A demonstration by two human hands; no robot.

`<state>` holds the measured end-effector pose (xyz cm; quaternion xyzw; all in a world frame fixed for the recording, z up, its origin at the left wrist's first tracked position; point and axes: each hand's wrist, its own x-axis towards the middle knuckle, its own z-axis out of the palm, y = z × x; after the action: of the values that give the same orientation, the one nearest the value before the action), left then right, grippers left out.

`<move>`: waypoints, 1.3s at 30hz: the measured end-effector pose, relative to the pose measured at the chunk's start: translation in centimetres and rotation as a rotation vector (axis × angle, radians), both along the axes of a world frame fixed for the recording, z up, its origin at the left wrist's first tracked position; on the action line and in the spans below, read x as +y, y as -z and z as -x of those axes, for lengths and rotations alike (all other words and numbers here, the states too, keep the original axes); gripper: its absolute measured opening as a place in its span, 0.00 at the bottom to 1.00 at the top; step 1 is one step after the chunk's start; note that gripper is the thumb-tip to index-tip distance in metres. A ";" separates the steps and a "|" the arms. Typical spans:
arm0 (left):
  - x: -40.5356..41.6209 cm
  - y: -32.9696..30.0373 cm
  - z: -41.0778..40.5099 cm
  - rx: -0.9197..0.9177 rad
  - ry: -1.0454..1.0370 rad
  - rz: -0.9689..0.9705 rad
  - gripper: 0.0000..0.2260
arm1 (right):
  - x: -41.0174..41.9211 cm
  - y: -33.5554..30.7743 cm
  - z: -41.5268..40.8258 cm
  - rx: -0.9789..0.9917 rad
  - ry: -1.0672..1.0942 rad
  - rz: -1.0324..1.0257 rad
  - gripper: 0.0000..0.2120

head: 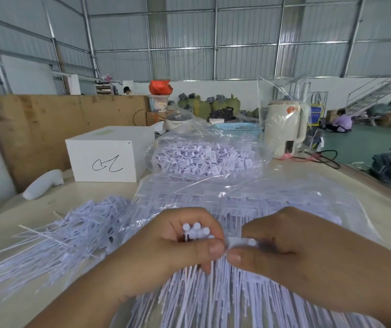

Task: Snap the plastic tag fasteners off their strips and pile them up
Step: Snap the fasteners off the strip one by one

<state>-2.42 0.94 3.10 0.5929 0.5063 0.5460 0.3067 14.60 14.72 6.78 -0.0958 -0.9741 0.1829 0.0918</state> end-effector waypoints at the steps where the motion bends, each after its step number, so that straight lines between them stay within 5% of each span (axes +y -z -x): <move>1: 0.0 -0.1 -0.2 -0.041 0.063 0.007 0.03 | 0.0 -0.1 0.0 -0.004 -0.034 0.075 0.28; 6: -0.5 -1.0 -0.8 -0.126 0.295 0.064 0.06 | -0.2 -0.1 0.4 -0.001 -0.144 0.300 0.22; 12: 0.6 0.1 -1.6 -0.147 -0.011 -0.094 0.04 | -0.5 0.4 1.1 0.202 -0.061 0.386 0.20; 18: 1.5 1.2 -2.5 -0.206 -0.269 -0.195 0.07 | -0.7 1.3 1.9 0.482 0.182 0.223 0.23; 21: 1.5 1.3 -2.5 -0.213 -0.293 -0.183 0.08 | 0.7 0.9 1.3 0.613 0.246 0.364 0.26; 25: 1.1 1.1 -2.2 -0.144 -0.159 -0.107 0.07 | 0.5 1.1 1.0 0.363 0.001 0.517 0.10; 31: 1.0 1.1 -2.3 -0.152 -0.041 -0.049 0.10 | 0.8 1.2 1.0 0.257 -0.065 0.529 0.27; 36: 0.9 0.7 -2.8 -0.256 0.029 -0.053 0.09 | 0.4 0.9 0.8 0.177 -0.144 0.662 0.28; 39: 0.9 0.6 -3.0 -0.170 -0.017 -0.048 0.07 | 0.1 0.5 0.6 0.090 -0.187 0.693 0.36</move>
<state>0.61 1.80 2.48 0.5471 0.4702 0.6091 0.3294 14.01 14.87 6.26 -0.0235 -0.8539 0.5138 0.0794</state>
